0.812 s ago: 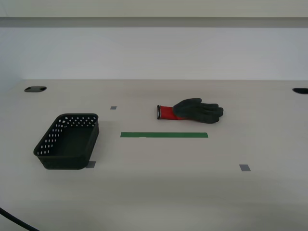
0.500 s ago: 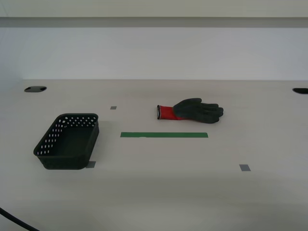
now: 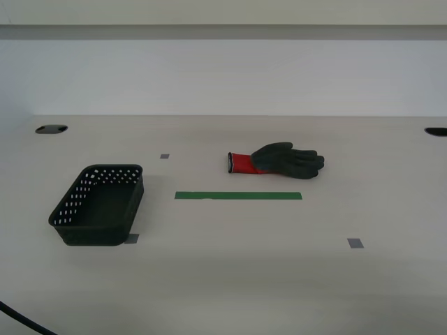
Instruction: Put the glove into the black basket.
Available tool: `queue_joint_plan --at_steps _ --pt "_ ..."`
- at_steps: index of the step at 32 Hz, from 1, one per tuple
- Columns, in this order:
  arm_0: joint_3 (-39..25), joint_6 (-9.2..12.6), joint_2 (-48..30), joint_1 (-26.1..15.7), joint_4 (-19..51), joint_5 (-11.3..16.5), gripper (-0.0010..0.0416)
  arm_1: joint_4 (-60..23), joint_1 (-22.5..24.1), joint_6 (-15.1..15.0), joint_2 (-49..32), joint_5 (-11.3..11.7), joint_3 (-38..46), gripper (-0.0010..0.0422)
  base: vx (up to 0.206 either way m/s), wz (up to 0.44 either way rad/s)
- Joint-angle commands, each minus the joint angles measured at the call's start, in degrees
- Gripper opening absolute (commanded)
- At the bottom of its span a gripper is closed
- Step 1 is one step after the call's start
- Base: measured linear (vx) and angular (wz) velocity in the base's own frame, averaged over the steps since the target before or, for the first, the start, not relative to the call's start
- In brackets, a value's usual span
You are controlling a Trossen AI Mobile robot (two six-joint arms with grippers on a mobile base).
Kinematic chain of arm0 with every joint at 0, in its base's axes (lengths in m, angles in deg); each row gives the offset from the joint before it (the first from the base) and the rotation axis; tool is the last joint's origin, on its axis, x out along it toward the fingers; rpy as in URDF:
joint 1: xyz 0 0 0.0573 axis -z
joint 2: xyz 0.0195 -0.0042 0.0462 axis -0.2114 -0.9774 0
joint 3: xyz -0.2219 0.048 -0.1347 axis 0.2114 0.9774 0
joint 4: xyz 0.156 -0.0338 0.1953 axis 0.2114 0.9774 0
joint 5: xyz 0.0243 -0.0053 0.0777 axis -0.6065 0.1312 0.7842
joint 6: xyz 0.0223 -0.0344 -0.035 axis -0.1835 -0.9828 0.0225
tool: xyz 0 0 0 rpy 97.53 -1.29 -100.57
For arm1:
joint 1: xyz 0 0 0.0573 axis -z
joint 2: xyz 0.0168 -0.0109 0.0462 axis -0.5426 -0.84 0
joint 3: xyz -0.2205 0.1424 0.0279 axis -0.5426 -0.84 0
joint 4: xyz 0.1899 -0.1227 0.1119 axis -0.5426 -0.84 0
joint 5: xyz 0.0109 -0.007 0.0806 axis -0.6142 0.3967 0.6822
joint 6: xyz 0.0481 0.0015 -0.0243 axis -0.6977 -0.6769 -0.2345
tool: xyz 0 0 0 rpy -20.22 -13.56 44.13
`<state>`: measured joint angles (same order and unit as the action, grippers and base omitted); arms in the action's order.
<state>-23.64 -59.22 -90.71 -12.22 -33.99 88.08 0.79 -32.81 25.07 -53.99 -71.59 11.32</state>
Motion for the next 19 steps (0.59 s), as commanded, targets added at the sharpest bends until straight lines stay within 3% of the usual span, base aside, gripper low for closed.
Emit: queue_joint_plan --at_steps 1,19 --pt "-0.1 0.0 0.0 0.0 -0.2 0.0 0.0001 0.2 0.0 0.0 0.0 -0.1 0.0 0.0 0.0 0.0" --pt "-0.1 0.0 0.0 0.0 -0.2 0.0 0.0001 0.2 0.0 -0.1 0.0 -0.2 0.8 0.0 0.0 0.0"
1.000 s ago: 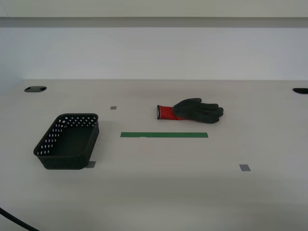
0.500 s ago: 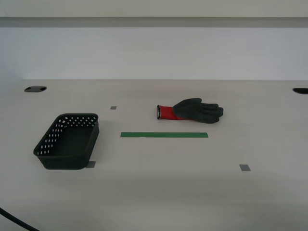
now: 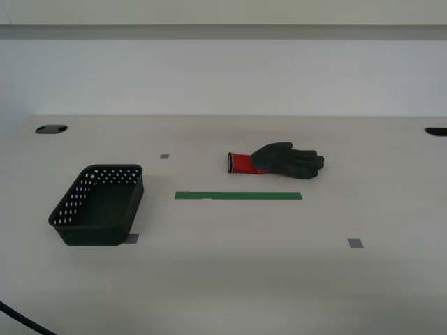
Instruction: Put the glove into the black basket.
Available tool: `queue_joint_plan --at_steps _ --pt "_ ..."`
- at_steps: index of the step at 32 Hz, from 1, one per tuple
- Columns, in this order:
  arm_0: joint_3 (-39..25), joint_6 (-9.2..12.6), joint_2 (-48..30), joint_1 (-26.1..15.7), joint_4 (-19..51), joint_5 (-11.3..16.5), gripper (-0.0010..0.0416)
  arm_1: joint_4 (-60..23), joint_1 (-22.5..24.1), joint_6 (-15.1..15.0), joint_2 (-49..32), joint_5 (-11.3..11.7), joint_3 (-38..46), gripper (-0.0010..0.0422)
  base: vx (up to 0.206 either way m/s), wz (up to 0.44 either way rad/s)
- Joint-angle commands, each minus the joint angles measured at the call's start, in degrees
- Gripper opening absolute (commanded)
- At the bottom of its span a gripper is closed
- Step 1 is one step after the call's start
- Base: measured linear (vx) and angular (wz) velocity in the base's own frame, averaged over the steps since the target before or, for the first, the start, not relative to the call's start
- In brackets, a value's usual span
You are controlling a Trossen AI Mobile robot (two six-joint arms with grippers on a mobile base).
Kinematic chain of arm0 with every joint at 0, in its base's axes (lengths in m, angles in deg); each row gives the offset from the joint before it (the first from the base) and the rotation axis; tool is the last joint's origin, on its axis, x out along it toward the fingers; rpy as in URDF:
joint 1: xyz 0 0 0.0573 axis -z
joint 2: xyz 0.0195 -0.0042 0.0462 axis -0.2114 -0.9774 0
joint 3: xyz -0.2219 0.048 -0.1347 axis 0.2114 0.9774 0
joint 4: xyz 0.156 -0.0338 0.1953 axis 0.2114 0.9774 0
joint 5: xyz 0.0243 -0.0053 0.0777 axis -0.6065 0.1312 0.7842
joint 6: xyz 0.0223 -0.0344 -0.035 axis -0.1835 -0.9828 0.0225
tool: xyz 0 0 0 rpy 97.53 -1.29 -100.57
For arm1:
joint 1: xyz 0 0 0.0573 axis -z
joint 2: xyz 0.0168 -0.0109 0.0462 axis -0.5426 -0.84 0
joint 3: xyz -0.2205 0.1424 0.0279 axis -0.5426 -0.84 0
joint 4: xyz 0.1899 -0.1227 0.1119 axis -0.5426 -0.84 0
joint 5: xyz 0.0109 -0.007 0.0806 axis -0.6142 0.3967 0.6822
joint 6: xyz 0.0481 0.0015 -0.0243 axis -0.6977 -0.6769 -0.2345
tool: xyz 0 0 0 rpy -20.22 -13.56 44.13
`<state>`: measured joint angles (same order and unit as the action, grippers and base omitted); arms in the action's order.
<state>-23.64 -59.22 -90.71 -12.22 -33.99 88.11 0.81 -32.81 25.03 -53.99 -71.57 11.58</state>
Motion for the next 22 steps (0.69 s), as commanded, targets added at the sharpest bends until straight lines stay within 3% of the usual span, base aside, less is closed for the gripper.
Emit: queue_joint_plan --at_steps 1,5,7,12,13,14,22 --pt "-0.1 0.0 0.0 0.0 -0.2 0.0 0.0001 -0.1 0.0 0.2 0.0 -0.7 1.0 0.0 0.0 0.0" --pt "-0.1 0.0 0.0 0.0 -0.2 0.0 0.0001 -5.3 0.5 4.1 0.0 -5.5 5.7 0.0 0.0 0.0" --pt "-0.1 0.0 0.0 0.0 -0.2 0.0 0.0001 -10.6 1.4 4.3 0.0 -6.3 9.2 0.0 0.0 0.0" --pt "-0.1 0.0 0.0 0.0 -0.1 0.0 0.0001 -26.6 5.8 0.6 -1.1 -6.3 19.6 0.0 0.0 0.0" --pt "-0.1 0.0 0.0 0.0 -0.2 0.0 0.0001 -32.9 8.6 -2.0 -2.8 -6.2 24.8 0.0 0.0 0.0" --pt "-0.1 0.0 0.0 0.0 -0.1 0.0 0.0001 -35.8 10.2 -2.7 -3.7 -6.2 27.5 0.0 0.0 0.0" --pt "-0.1 0.0 0.0 0.0 -0.1 0.0 0.0 -48.4 21.6 -4.5 -16.2 -6.2 42.9 0.0 0.0 0.0"
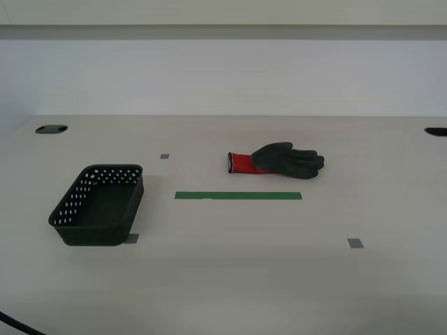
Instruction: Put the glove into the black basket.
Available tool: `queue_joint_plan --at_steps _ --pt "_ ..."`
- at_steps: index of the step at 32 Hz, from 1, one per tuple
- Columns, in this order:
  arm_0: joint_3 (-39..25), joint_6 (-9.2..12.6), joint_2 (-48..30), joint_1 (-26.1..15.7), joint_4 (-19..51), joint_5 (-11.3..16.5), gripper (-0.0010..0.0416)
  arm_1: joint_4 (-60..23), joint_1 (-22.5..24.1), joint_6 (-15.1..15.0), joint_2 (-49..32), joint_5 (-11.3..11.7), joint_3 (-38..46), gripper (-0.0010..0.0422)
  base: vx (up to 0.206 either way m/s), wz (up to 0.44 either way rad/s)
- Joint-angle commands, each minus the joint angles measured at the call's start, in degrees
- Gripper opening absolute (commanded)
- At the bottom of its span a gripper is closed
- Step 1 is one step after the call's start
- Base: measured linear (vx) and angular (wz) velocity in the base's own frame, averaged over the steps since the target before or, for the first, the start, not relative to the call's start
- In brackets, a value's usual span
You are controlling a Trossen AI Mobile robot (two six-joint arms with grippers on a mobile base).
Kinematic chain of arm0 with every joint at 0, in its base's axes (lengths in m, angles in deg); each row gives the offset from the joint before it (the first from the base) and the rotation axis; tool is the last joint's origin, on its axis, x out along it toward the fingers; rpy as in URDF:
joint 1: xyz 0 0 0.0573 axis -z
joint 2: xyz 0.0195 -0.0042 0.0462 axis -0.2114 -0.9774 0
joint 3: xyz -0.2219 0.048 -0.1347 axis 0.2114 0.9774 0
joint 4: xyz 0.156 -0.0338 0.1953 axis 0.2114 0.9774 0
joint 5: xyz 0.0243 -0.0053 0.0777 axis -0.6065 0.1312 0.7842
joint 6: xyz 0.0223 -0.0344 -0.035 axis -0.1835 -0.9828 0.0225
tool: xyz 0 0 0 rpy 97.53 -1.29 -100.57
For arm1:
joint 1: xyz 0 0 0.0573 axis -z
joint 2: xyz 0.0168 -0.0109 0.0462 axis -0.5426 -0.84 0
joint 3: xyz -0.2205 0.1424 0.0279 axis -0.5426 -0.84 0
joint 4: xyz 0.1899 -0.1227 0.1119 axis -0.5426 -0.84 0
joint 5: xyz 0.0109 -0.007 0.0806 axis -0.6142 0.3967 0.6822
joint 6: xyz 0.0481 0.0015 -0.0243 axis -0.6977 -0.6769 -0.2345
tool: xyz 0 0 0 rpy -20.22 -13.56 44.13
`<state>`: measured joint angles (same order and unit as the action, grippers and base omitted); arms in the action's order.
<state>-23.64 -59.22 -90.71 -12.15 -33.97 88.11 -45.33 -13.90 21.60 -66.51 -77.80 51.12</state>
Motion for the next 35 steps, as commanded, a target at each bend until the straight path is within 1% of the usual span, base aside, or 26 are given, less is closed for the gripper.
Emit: queue_joint_plan --at_steps 1,2,4,5,6,8,9,10,11,14,15,16,19,26,27,29,35 --pt "-0.1 0.0 0.0 -0.1 -0.2 0.0 0.0001 -3.8 4.4 -2.2 -7.3 0.0 5.7 0.0 0.0 0.0" --pt "-0.1 0.0 0.0 -0.1 -0.1 0.0 0.0001 -4.9 5.6 -2.9 -9.7 0.0 7.2 0.0 0.0 0.0" --pt "-0.1 0.0 0.0 -0.1 -0.1 0.0 0.0001 -6.1 6.9 -3.2 -12.9 0.0 9.3 0.0 0.0 0.0" --pt "-0.1 0.0 0.0 -0.1 -0.1 0.0 0.0001 -7.3 7.6 -3.3 -16.4 0.0 11.4 0.0 0.0 0.0" --pt "-0.1 0.0 0.0 -0.1 -0.1 0.0 0.0001 -8.0 8.1 -3.5 -18.1 0.0 12.5 0.0 0.0 0.0" --pt "-0.1 0.0 0.0 -0.1 -0.1 0.0 0.0001 -10.9 9.7 -3.9 -25.8 0.0 17.6 0.0 0.0 0.0" --pt "-0.1 0.0 0.0 -0.1 -0.2 0.0 0.0001 -11.7 10.2 -4.1 -27.3 0.0 18.8 0.0 0.0 0.0" --pt "-0.1 0.0 0.0 0.0 -0.1 0.0 0.0001 -12.9 10.7 -4.7 -29.8 0.0 20.7 0.0 0.0 0.0" --pt "-0.1 0.0 0.0 0.0 0.0 0.0 0.0001 -14.9 11.3 -5.6 -34.1 0.0 24.1 0.0 0.0 0.0" --pt "-0.1 0.0 0.0 -0.1 -0.1 0.0 0.0001 -18.6 12.3 -7.3 -40.9 0.0 30.3 0.0 0.0 0.0" --pt "-0.1 0.0 0.0 -0.1 -0.2 0.0 0.0 -20.4 12.7 -8.4 -43.6 0.0 33.2 0.0 0.0 0.0" --pt "-0.1 0.0 0.0 -0.1 0.2 0.0 0.0001 -22.1 13.0 -8.9 -47.0 0.0 36.9 0.0 0.0 0.0" --pt "-0.1 0.0 0.0 -0.1 0.2 0.0 0.0001 -24.9 13.4 -8.9 -52.5 0.0 43.8 0.0 0.0 0.0" --pt "-0.1 0.0 0.0 -0.1 0.3 0.0 0.0001 -32.0 14.4 -8.9 -67.2 -0.1 64.4 0.0 0.0 0.0" --pt "-0.1 0.0 0.0 -0.1 0.3 0.0 0.0001 -31.2 14.6 -8.8 -68.7 -0.2 65.5 0.0 0.0 0.0" --pt "-0.1 0.0 0.0 -0.1 0.2 0.0 0.0001 -27.6 15.3 -8.8 -68.6 -0.8 62.8 0.0 0.0 0.0" --pt "-0.1 0.0 0.0 -0.1 1.3 0.0 0.0001 -24.9 17.6 -8.2 -72.5 -0.9 62.1 -0.0001 0.0 0.0"
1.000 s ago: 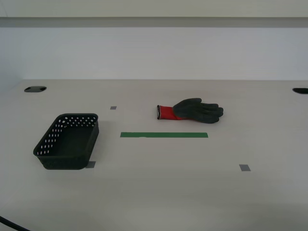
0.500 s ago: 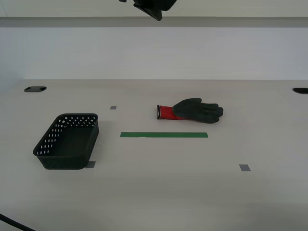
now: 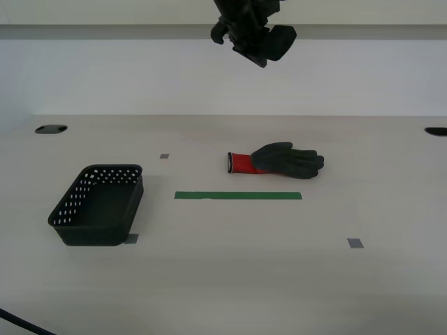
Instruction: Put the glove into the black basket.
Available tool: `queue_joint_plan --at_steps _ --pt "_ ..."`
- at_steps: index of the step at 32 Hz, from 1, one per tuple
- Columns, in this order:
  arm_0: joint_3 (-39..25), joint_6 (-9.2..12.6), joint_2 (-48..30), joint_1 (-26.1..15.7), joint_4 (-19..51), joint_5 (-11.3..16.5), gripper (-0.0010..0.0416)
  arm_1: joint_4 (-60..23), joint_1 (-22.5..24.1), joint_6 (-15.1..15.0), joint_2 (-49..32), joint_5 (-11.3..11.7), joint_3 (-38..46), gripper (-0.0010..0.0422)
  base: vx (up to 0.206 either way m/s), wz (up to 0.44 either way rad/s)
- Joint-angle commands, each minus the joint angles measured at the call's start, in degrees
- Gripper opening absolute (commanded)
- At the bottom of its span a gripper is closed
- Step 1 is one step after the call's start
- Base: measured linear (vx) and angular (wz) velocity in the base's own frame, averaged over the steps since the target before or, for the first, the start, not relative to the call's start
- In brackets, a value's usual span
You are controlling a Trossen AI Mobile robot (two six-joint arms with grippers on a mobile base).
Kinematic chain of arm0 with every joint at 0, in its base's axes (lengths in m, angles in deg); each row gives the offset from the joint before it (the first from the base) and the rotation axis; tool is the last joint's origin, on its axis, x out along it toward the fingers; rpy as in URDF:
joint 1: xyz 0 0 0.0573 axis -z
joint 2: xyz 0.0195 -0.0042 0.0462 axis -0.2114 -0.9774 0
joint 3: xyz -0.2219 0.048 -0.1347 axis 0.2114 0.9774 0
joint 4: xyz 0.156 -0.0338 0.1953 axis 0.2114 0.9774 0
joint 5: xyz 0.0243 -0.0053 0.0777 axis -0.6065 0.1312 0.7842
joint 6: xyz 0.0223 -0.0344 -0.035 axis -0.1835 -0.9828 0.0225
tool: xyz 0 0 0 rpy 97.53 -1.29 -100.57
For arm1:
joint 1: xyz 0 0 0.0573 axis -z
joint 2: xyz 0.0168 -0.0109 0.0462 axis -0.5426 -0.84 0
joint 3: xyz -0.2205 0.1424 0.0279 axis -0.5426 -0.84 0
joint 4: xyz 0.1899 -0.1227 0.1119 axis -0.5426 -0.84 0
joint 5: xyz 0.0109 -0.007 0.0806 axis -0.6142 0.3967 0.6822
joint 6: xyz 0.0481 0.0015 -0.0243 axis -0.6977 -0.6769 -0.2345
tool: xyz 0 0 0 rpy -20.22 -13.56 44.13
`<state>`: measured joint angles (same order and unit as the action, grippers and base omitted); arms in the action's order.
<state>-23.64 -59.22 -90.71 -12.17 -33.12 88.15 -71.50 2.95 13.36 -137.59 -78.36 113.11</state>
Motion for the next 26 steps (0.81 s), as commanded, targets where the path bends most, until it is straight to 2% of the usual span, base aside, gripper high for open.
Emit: queue_joint_plan --at_steps 1,5,9,16,22,23,24,25,26 --pt "-0.1 0.0 0.0 0.0 0.6 0.0 0.0 1.9 1.5 0.2 -2.4 -0.3 0.1 -0.0001 0.0 0.0" --pt "-0.1 0.0 0.0 0.0 1.2 0.0 0.0001 3.6 2.6 0.8 -5.3 -0.3 0.1 -0.0001 0.0 0.0" --pt "-0.1 0.0 0.0 0.0 1.6 0.0 0.0001 5.0 3.8 3.6 -10.3 -0.2 0.1 -0.0001 0.0 0.0" --pt "-0.1 0.0 0.0 0.0 2.8 0.0 0.0 5.8 3.9 6.5 -15.3 0.1 1.3 -0.0001 0.0 0.0" --pt "-0.1 0.0 0.0 0.0 3.9 0.0 0.0001 4.0 3.5 11.4 -18.3 0.1 3.2 -0.0001 0.0 0.0" --pt "-0.1 0.0 0.0 0.0 3.8 0.0 0.0001 1.8 3.0 12.5 -18.5 2.0 3.1 -0.0001 0.0 0.0" --pt "-0.1 0.0 0.0 0.0 3.9 0.0 0.0 1.5 2.8 12.7 -18.8 2.8 3.1 -0.0001 0.0 0.0" --pt "-0.1 0.0 0.0 0.0 3.9 0.0 0.0001 -0.3 2.1 13.2 -18.8 5.6 3.3 -0.0001 0.0 0.0" --pt "-0.1 0.0 0.0 0.0 4.0 0.0 0.0001 -0.8 1.8 13.7 -18.8 6.3 3.2 -0.0001 0.0 0.0"
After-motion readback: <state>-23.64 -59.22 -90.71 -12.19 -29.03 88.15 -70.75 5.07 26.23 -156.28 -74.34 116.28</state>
